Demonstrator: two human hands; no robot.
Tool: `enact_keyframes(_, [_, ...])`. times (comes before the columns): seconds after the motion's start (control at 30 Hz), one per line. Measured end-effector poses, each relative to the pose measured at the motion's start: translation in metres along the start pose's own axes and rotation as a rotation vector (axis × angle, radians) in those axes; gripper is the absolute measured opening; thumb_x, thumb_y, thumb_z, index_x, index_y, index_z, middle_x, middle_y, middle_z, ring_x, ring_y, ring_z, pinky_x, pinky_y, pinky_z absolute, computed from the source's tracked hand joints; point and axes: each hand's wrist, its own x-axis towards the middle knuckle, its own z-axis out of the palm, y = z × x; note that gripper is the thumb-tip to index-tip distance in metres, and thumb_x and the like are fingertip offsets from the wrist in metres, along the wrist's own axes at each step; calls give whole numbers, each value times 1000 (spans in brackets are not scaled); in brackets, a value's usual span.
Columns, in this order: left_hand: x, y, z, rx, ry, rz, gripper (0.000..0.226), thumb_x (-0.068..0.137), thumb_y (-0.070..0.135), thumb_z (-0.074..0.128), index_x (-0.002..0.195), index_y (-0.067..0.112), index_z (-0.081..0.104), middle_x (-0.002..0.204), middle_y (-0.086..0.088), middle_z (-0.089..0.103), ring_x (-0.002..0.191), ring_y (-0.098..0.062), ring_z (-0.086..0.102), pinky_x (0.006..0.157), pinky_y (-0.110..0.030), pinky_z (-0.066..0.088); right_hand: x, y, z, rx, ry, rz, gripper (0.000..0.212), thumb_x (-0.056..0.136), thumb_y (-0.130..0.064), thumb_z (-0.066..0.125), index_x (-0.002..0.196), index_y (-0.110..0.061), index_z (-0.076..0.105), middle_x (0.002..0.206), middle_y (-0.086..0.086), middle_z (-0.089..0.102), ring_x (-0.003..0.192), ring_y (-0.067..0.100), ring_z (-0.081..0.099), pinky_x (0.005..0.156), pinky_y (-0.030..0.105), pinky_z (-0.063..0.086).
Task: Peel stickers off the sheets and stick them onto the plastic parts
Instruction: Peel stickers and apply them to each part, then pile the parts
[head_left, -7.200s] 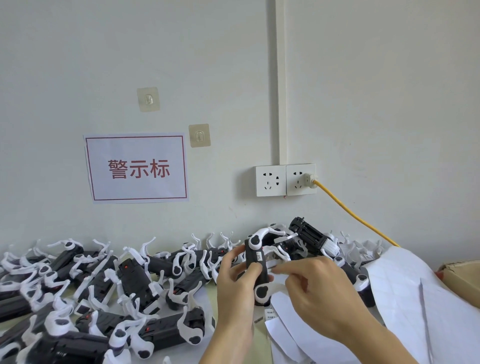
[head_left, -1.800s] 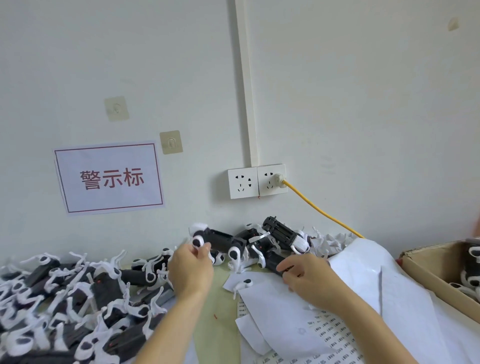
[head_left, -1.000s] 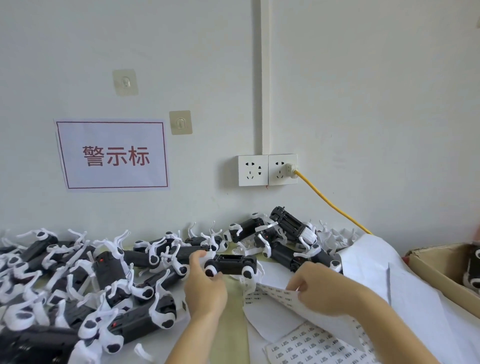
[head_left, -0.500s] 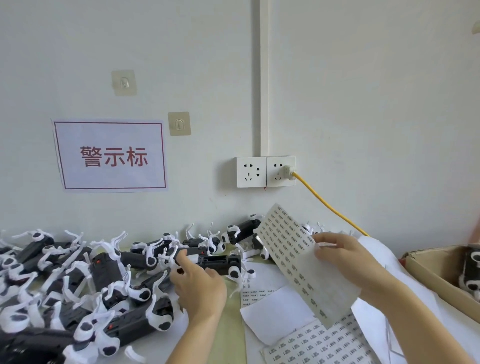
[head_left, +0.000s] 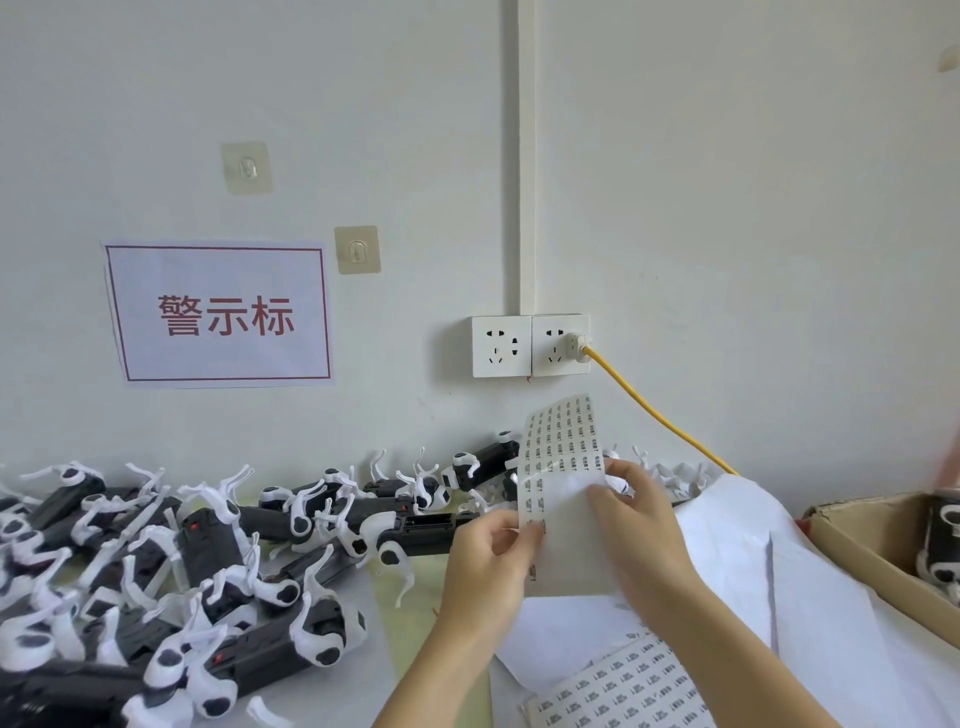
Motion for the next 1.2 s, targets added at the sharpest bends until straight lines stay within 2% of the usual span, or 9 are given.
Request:
enact_keyframes(0.07, [3, -1, -2, -73, 55, -26, 16, 97, 11, 62, 88, 9, 75, 85, -6, 77, 82, -20, 72, 81, -42, 57, -1, 1, 1, 39, -95, 43, 16, 93, -14, 61, 88, -25, 72, 79, -2, 75, 76, 20, 70, 65, 37, 59])
enact_keyframes(0.13, [5, -2, -5, -122, 114, -58, 14, 96, 14, 65, 88, 10, 75, 84, -6, 77, 82, -24, 72, 79, -44, 58, -3, -1, 0, 54, -247, 109, 14, 91, -18, 67, 80, -20, 76, 78, 3, 72, 74, 19, 68, 61, 32, 55])
enact_keyframes(0.23, [5, -1, -5, -105, 126, -44, 15, 95, 17, 66, 85, 9, 75, 84, -11, 76, 82, -31, 70, 80, -51, 56, -7, 0, 0, 0, -345, 179, 11, 87, -19, 72, 95, -12, 76, 84, 7, 74, 79, 19, 68, 61, 27, 51])
enact_keyframes(0.37, [3, -1, -4, -73, 108, -1, 19, 94, 21, 68, 80, 10, 75, 82, -15, 73, 85, -38, 68, 82, -52, 54, -7, 2, 2, 14, -332, 226, 21, 82, -16, 77, 99, -4, 72, 83, 9, 71, 81, 22, 65, 58, 26, 49])
enact_keyframes(0.6, [3, -1, -5, -104, 118, -12, 18, 94, 22, 69, 80, 12, 76, 82, -12, 74, 85, -34, 70, 85, -51, 54, -9, 1, 3, 22, -345, 213, 17, 83, -13, 75, 97, -5, 74, 79, 7, 72, 78, 20, 66, 59, 25, 50])
enact_keyframes(0.9, [6, -6, -5, -155, 97, -32, 24, 95, 28, 66, 79, 14, 76, 77, -13, 72, 74, -26, 66, 73, -49, 57, -7, 3, 5, -5, -326, 162, 8, 87, -14, 71, 94, -11, 73, 76, 3, 73, 72, 14, 66, 59, 25, 48])
enact_keyframes(1.07, [6, -9, -7, 124, 243, 257, 15, 91, 15, 71, 86, 15, 57, 84, -6, 62, 68, -16, 56, 66, -30, 50, -4, 10, 7, -120, -239, 94, 12, 83, -18, 76, 93, -10, 75, 80, 6, 74, 76, 16, 68, 55, 22, 48])
enact_keyframes(1.13, [5, -8, -9, 360, 250, 429, 13, 90, 10, 70, 85, 16, 61, 88, 5, 56, 75, -7, 54, 69, -14, 42, -3, 12, 8, -165, -225, 55, 12, 83, -18, 76, 89, -7, 74, 80, 11, 74, 68, 13, 67, 52, 19, 49])
enact_keyframes(1.2, [5, -6, -10, 562, 215, 529, 6, 92, 10, 68, 88, 15, 68, 92, 10, 53, 83, -5, 53, 72, -16, 42, -4, 14, 8, -210, -232, 6, 14, 84, -15, 73, 85, -1, 72, 71, 12, 70, 61, 13, 62, 50, 21, 46])
